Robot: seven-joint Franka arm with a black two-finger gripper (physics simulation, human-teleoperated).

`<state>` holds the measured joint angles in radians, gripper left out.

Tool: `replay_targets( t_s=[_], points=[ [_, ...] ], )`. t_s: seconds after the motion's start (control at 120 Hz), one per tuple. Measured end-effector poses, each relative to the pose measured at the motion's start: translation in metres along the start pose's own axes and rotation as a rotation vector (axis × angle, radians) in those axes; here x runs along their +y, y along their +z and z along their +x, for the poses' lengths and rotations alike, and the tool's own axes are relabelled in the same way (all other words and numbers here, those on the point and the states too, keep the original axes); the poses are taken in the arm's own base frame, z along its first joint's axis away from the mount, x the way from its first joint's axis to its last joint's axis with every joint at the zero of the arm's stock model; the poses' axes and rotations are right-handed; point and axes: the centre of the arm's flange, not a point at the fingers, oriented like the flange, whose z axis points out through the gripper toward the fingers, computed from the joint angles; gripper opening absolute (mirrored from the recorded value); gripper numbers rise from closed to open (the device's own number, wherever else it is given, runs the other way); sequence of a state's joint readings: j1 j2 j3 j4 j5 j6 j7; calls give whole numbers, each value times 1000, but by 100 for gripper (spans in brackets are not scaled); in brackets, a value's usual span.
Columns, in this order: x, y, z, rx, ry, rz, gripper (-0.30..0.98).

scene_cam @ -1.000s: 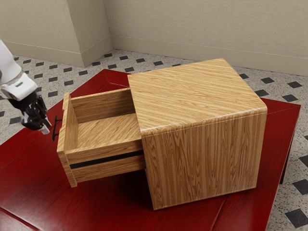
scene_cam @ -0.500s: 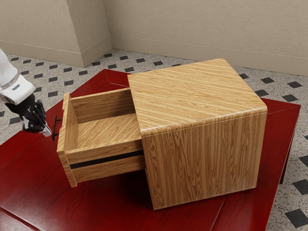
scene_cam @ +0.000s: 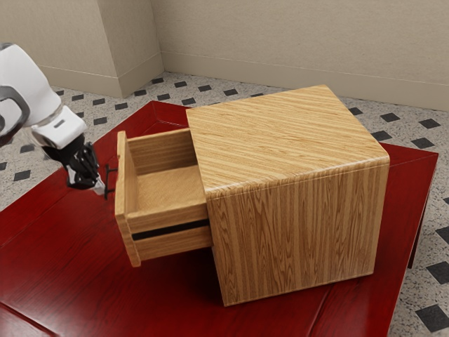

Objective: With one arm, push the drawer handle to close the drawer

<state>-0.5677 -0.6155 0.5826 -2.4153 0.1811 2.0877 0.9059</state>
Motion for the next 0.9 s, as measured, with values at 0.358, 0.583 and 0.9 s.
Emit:
replay_targets(
  t_s=[0.358,0.583,0.9],
  points=[
    [-18,28,91,-23,43,19,-10],
    [-19,40,134,-6,50,26,-10],
    [-19,46,157,13,36,30,-11]
  ],
)
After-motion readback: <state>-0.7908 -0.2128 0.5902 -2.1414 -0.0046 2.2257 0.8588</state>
